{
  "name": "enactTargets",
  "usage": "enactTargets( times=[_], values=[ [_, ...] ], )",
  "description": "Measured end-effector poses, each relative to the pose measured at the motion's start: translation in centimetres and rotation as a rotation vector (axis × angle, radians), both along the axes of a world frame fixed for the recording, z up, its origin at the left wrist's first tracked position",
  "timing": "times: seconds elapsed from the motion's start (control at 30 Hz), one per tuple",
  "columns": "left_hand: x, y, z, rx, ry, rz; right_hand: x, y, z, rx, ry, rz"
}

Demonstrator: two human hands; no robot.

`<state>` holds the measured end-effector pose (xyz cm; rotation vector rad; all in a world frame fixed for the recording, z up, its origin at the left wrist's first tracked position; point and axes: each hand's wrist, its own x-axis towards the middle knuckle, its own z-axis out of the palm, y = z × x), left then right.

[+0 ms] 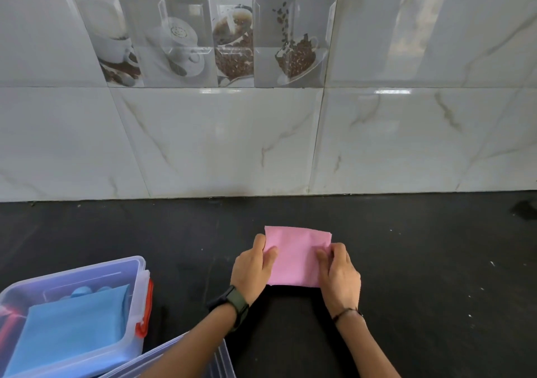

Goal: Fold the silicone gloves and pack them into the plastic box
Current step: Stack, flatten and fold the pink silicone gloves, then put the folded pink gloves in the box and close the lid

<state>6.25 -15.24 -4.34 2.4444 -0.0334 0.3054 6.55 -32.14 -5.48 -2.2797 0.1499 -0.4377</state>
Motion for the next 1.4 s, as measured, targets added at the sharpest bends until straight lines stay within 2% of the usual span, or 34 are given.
enactTargets(
  times=[0.17, 0.27, 0.43, 0.57, 0.67, 0.8, 0.9, 0.97, 1.07, 1.17, 1.3, 1.4],
  values=[
    [2.2, -1.5, -0.3, 0.096, 0.193, 0.213, 2.3, 0.9, 0.5, -0.203, 0.177, -0.072],
    [3.0, -2.0, -0.2, 0.205, 0.268, 0.241, 3.5, 1.2, 1.4, -0.304, 0.333, -0.075],
    [3.0, -2.1, 0.5, 0.382, 0.360, 0.346, 3.6, 1.0, 2.0, -0.340, 0.494, -0.122],
    [2.5, -1.6, 1.0, 0.079, 0.494, 0.335, 3.2, 0.8, 3.2, -0.124, 0.614, -0.101],
    [2.3, -1.6, 2.2, -0.051, 0.559, 0.335, 3.0, 0.7, 4.6, 0.066, 0.702, 0.010],
    [1.9, -0.9, 3.1, -0.441, 0.745, 0.289, 1.9, -0.3, 5.4, 0.492, 0.864, 0.065],
    [0.7, -0.2, 3.2, -0.784, 0.874, 0.287, 0.9, -0.9, 5.1, 0.655, 0.869, 0.081],
    [-0.5, 0.6, 3.7, -0.911, 0.900, 0.273, 0.2, -0.7, 5.0, 0.772, 0.848, 0.105],
    [-2.3, 2.9, 5.4, -0.975, 0.864, 0.261, -1.0, 1.1, 6.0, 0.866, 0.785, 0.174],
    [-4.8, 6.4, 8.6, -1.131, 0.737, 0.265, -2.2, 4.4, 8.3, 0.917, 0.690, 0.274],
    [-9.7, 12.9, 13.5, -1.297, 0.520, 0.327, -4.4, 12.1, 11.9, 0.976, 0.565, 0.507],
    [-13.4, 18.7, 15.1, -1.343, 0.420, 0.337, -7.0, 19.2, 13.2, 0.931, 0.537, 0.607]
  ],
)
